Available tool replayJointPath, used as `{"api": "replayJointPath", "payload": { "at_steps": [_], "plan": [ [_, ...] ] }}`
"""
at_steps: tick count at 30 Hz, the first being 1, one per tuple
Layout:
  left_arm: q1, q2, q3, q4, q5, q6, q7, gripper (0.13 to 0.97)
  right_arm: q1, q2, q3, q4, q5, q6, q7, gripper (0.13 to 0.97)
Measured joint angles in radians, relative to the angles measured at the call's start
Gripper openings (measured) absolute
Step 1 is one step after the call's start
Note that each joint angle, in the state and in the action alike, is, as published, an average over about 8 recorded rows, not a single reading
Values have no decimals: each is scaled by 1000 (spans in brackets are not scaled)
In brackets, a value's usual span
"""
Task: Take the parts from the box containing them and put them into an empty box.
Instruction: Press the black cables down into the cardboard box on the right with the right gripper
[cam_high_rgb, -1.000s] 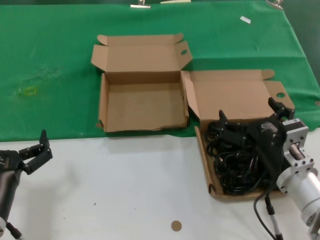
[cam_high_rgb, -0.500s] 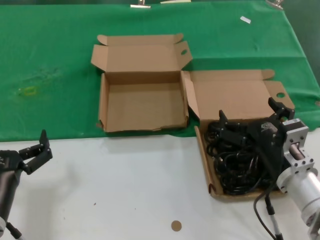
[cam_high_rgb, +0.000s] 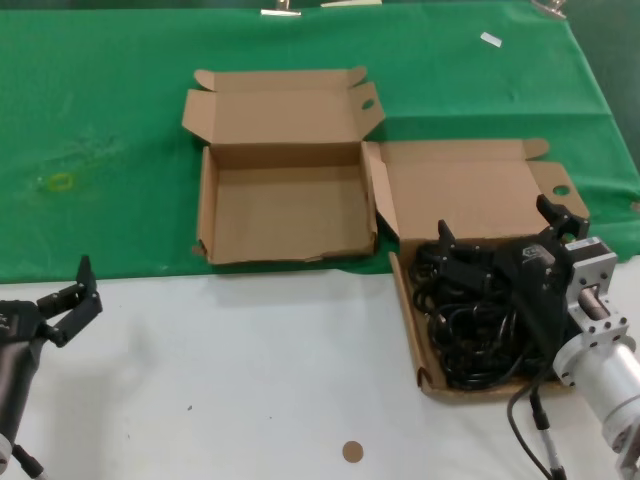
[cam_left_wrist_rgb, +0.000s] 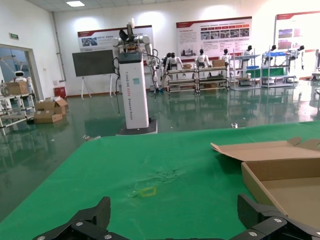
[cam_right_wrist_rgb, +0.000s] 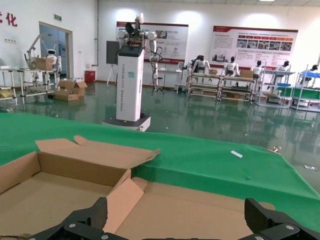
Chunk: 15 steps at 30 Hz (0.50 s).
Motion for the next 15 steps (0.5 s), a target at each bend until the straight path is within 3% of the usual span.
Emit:
{"api": "replayJointPath", "payload": {
  "at_steps": [15],
  "plan": [
    [0, 0, 0, 0, 0, 0, 0, 736, 1, 78, -84, 5, 60, 80, 16, 966]
  ]
}}
